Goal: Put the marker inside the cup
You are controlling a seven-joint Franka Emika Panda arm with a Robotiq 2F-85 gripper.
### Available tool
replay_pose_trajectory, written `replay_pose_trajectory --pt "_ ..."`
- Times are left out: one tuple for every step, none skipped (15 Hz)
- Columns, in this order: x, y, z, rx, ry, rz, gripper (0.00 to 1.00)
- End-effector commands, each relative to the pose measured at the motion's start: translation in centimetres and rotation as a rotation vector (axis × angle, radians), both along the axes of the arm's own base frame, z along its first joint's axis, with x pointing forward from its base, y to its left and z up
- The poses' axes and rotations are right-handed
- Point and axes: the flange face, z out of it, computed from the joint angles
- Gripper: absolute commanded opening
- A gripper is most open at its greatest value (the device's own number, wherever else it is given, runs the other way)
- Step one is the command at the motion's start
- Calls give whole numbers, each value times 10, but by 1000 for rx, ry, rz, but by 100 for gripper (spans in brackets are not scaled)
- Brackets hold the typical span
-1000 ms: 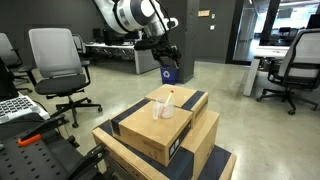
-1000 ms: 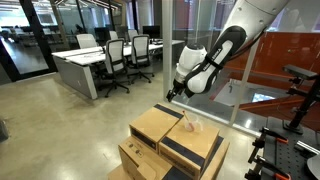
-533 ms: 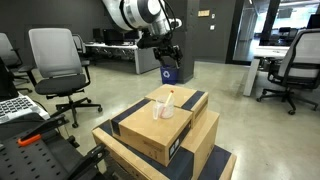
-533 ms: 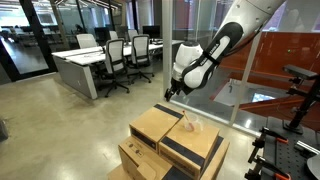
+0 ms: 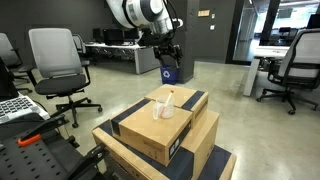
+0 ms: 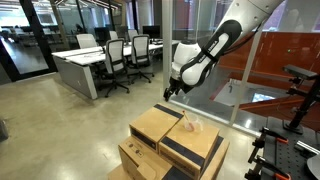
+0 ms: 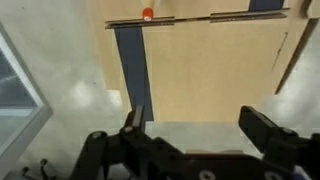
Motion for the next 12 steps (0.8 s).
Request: replay_pose_trajectory --pt "0 -1 0 1 1 1 100" --pt "0 -1 0 1 1 1 100" --pt "0 -1 0 0 1 1 100" --pt "0 -1 0 0 1 1 100" --pt "0 -1 0 0 1 1 100" --pt "0 -1 0 0 1 1 100" --pt "1 1 -1 17 10 15 100" --pt "2 4 -3 39 22 23 100" --pt "1 8 -6 59 30 36 100" --pt "1 12 -9 79 42 46 100" --pt "1 15 -12 100 50 58 100" --pt "0 17 -14 125 60 73 100"
